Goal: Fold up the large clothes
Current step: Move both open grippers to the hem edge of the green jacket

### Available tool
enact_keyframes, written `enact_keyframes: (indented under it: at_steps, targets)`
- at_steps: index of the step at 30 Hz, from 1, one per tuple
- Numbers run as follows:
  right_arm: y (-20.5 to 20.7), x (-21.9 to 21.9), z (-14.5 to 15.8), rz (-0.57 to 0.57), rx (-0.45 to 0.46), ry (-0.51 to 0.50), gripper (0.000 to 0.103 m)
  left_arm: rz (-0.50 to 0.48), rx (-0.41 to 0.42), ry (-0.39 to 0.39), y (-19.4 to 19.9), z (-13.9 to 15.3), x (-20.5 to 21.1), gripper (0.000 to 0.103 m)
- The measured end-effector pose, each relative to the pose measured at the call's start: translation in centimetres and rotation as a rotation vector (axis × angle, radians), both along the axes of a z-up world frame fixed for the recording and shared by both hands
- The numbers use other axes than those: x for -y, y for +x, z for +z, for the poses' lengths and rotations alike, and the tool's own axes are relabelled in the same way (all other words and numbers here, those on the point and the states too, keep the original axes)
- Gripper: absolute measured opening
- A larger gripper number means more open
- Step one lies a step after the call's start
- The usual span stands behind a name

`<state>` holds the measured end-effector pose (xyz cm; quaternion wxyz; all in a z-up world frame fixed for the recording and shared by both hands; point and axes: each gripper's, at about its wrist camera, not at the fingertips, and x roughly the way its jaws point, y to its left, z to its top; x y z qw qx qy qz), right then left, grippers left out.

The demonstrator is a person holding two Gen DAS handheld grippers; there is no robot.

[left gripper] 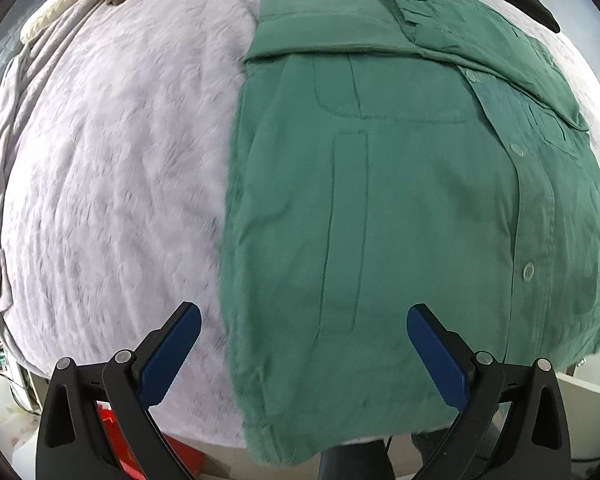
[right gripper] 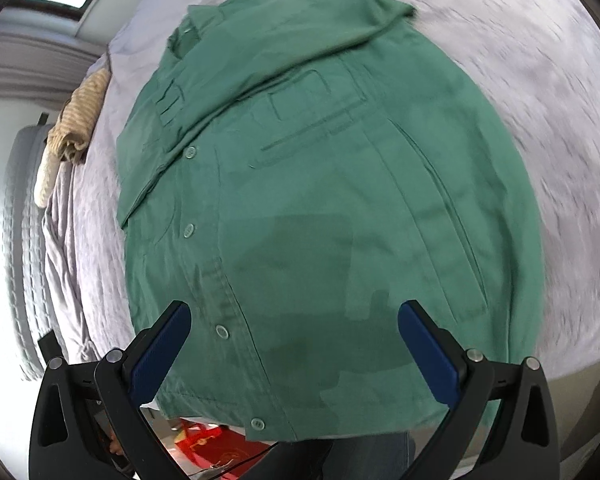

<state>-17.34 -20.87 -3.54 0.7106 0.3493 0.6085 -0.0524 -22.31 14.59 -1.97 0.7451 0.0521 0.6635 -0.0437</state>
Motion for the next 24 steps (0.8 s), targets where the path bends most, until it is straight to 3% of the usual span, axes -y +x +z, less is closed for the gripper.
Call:
enact_keyframes:
  at_steps: [9,16,24]
  targets:
    - [-5.3,2.7,-1.6,-0.187,-0.047,0.165,0.103,0.008,-0.086,-0.034,-3.2,-1.2,-2.1,0.103]
    - [-8.0,4.5,-1.9,-0.268,-0.074,0.151,0.103,0.012,-0.125,-0.052,-5.9,-1.0,-1.1,0.103]
    - [-8.9,5.3,-1.5,-0.309,-0.062,0.141,0.102,-0.001,-0.118,-0.063,-5.0,-0.9,-1.4,0.103]
